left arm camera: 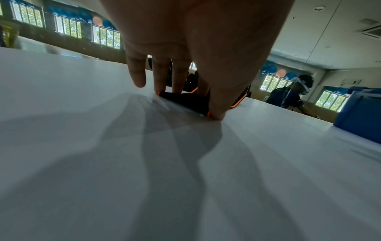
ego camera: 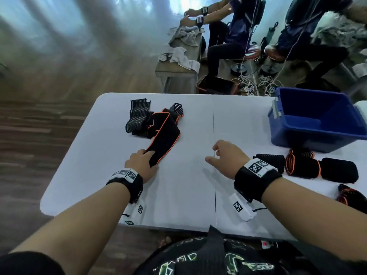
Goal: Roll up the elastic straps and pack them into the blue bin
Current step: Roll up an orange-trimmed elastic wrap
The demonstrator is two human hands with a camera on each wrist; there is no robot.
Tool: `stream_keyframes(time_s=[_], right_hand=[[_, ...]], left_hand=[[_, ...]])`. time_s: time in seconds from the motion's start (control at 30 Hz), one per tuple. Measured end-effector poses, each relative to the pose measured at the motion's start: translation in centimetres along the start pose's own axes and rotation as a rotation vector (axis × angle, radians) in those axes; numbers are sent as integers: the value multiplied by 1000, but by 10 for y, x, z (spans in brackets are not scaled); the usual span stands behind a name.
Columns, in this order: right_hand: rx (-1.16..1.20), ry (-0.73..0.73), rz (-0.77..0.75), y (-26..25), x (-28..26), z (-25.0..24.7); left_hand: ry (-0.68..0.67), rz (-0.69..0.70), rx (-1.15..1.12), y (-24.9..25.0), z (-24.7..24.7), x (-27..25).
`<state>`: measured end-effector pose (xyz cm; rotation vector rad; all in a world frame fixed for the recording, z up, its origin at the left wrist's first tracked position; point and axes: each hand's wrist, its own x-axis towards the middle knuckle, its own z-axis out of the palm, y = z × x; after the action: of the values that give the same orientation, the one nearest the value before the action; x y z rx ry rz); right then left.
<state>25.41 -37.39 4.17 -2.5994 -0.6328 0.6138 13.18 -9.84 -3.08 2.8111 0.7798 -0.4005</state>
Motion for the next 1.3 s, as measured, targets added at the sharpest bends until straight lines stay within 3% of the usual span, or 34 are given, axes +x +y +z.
stream_keyframes(time_s=[0.2, 0.43, 0.53, 0.73, 1.07, 1.3], right_hand=[[-54, -74, -86, -24, 7, 12], [131, -142, -253, -51, 7, 22], [104, -109, -321, -60, 5, 23], [28, 54, -318, -57, 6, 21], [161, 218, -124, -36, -3, 15], [220, 281, 8, -17, -19, 11]], left_hand=[[-27, 30, -182, 8, -3, -20], [262, 349, -450, 41, -34, -50], [312, 303, -631, 50, -47, -53], [204, 201, -845, 51, -48, -45], [179, 204, -385, 4, -51, 42], [103, 331, -95, 8, -59, 92]])
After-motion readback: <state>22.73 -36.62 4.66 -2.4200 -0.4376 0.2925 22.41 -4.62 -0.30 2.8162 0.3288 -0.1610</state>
